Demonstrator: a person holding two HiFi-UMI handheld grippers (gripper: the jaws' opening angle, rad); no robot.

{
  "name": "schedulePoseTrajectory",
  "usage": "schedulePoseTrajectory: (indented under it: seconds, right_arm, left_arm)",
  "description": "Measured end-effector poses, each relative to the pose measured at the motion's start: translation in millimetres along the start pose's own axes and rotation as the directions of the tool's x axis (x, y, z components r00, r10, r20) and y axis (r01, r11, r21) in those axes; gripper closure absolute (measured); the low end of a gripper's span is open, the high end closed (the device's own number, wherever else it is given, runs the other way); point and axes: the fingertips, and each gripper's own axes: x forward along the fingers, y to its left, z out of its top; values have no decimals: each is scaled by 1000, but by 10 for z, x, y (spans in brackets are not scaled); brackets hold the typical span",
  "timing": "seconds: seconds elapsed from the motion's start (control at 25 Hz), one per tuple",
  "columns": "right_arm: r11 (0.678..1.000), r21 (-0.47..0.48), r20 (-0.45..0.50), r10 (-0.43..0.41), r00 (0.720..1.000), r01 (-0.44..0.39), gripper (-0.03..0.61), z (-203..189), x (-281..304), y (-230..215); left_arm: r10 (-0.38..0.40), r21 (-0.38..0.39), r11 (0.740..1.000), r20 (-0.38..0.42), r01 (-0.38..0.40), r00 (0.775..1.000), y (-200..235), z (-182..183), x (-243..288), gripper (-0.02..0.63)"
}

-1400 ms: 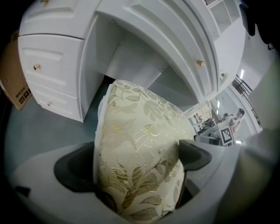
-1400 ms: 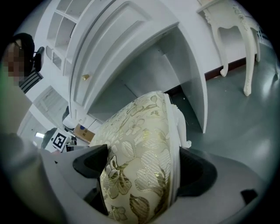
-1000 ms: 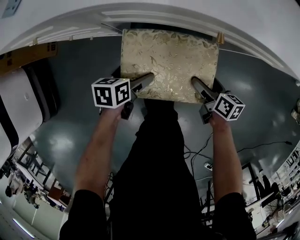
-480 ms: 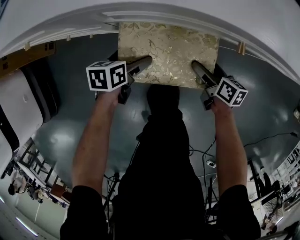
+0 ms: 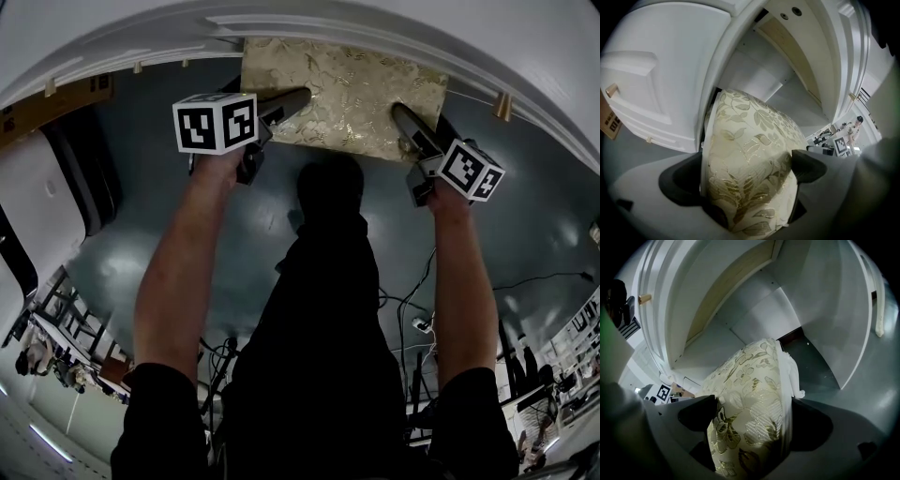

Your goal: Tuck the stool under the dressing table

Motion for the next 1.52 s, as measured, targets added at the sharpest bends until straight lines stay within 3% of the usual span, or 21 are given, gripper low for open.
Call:
schedulePoseTrajectory:
  seconds: [0.2,0.32,0.6,0.64,0.68,0.72,0.76,0.88,0.96,1.04,1.36,1.52]
  right_arm:
    - [999,-32,-63,-4,998,2,103,-52,12,-69]
    - [997,-75,-35,-34,999,31,104,3,-31,-78]
    - [946,-316,42,-57,998,67,111,15,-441,232]
    - [943,-325,42,-53,998,64,123,-28,-507,273]
    - [941,-332,42,-55,998,66,164,-72,-566,291]
    - [937,-341,42,-62,997,73,293,-113,-616,290]
    - [933,-350,40,-73,997,82,427,-150,-655,279]
    - [931,-355,28,-79,996,84,445,-216,-752,287]
    - [933,-353,19,-73,997,75,445,-238,-814,320]
    - [933,-352,5,-71,997,68,445,-274,-834,341]
    - [956,-281,-69,-103,992,79,445,-696,-746,286]
    - [949,-287,-64,-150,987,126,494,-745,-675,188]
  left_arm:
    - [-11,-20,1000,-1,11,1000,31,-135,58,32]
    - [-13,-27,1000,21,13,1000,84,-146,70,34]
    - [55,28,998,211,-63,976,118,58,-412,41]
    - [60,45,996,224,-71,973,98,11,-492,58]
    - [63,66,995,233,-80,970,71,-46,-562,129]
    - [67,88,992,239,-90,969,42,-110,-618,233]
    - [72,108,989,241,-100,968,14,-174,-661,287]
    - [96,142,981,245,-134,965,-72,-322,-763,403]
    - [107,125,982,257,-143,960,-136,-383,-821,498]
    - [119,108,983,249,-149,961,-178,-450,-828,550]
    - [150,115,979,152,-169,977,-207,-795,-696,584]
    - [163,135,975,110,-177,980,-120,-873,-598,588]
